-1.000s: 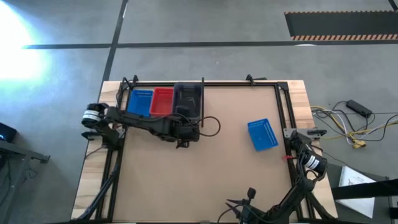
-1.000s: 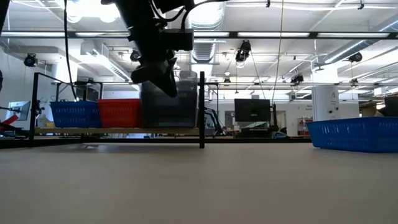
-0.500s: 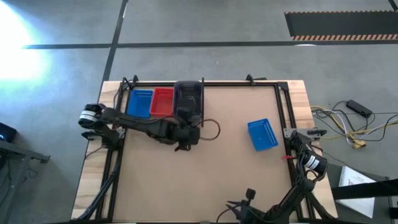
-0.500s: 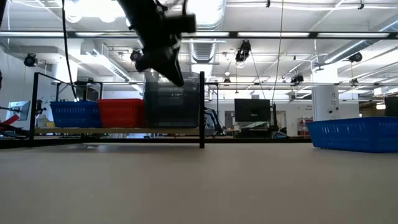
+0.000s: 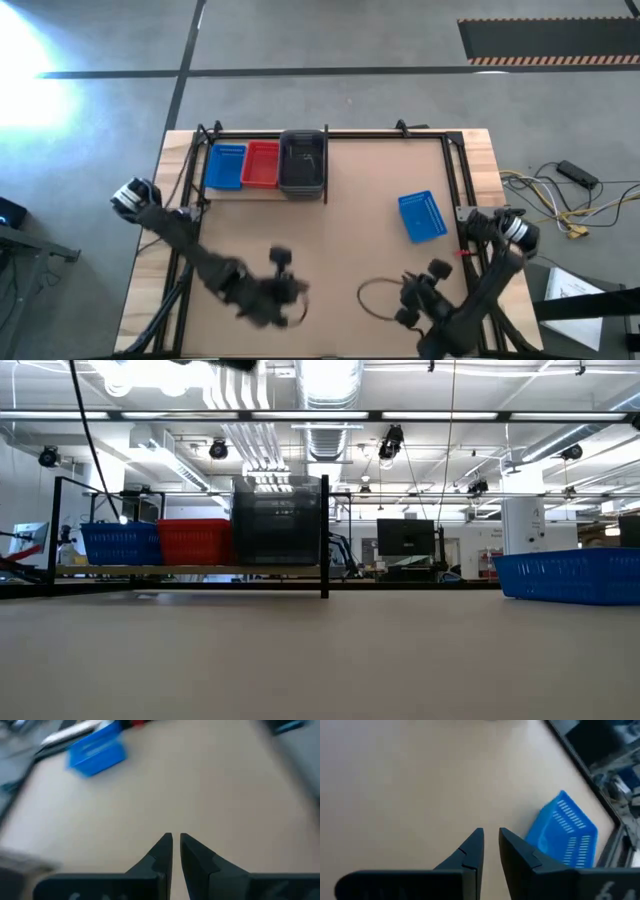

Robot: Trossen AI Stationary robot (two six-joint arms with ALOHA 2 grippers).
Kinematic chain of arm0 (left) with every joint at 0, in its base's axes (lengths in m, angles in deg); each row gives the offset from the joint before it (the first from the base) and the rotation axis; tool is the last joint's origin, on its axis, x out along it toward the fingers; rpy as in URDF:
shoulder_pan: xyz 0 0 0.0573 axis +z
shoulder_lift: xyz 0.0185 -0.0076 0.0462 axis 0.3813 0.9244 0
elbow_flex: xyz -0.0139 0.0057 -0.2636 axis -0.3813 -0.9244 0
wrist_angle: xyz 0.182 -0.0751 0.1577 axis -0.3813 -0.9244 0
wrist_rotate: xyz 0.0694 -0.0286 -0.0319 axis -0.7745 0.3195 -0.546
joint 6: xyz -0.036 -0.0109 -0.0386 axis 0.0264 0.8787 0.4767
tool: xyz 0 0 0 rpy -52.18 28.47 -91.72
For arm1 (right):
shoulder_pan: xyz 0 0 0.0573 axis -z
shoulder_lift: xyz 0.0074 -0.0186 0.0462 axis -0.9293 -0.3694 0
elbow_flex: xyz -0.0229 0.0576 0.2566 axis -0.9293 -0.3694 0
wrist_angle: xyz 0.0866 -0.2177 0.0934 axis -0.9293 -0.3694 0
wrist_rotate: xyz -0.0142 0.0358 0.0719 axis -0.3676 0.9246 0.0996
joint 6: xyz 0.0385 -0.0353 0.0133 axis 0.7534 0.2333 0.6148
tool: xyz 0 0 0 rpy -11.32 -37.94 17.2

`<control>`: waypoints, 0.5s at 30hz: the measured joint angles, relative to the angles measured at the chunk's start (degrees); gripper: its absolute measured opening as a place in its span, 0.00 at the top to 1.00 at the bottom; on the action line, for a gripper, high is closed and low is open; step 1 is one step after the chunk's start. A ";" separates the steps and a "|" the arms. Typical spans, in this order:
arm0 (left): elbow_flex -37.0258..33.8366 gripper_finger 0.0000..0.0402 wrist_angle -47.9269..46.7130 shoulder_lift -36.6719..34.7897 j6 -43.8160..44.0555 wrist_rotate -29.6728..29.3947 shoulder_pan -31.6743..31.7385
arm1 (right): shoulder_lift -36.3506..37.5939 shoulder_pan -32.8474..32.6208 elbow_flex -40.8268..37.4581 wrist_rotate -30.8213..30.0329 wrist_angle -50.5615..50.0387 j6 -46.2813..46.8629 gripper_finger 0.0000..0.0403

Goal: Stack baskets on shelf by color
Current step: Stack the blue bin on the stacked blue bins on the shelf

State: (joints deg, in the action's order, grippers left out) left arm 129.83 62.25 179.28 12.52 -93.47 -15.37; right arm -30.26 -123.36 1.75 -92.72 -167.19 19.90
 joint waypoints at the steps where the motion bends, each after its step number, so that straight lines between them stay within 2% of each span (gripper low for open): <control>1: -0.92 0.95 4.25 0.92 -0.28 0.01 -1.71 | 2.01 1.17 -1.37 1.09 1.34 -4.65 0.87; 3: -2.57 0.95 12.85 2.97 -1.51 -0.05 -4.68 | 5.81 3.89 -4.53 3.48 3.46 -12.27 0.87; 8: -4.93 0.95 31.33 9.25 -7.41 -1.41 -9.30 | 14.72 13.78 -12.76 11.70 0.85 -22.88 0.80; 11: -4.83 0.95 36.66 12.71 -9.34 -1.40 -10.10 | 19.98 19.07 -17.66 16.32 3.88 -31.65 0.73; 15: -4.24 0.95 37.26 15.43 -8.98 -1.45 -9.92 | 24.97 23.28 -23.68 21.29 9.87 -44.84 0.65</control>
State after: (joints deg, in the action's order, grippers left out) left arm 125.59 99.51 194.71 3.54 -94.92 -25.29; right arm -5.30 -100.08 -21.93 -71.43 -157.32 -24.94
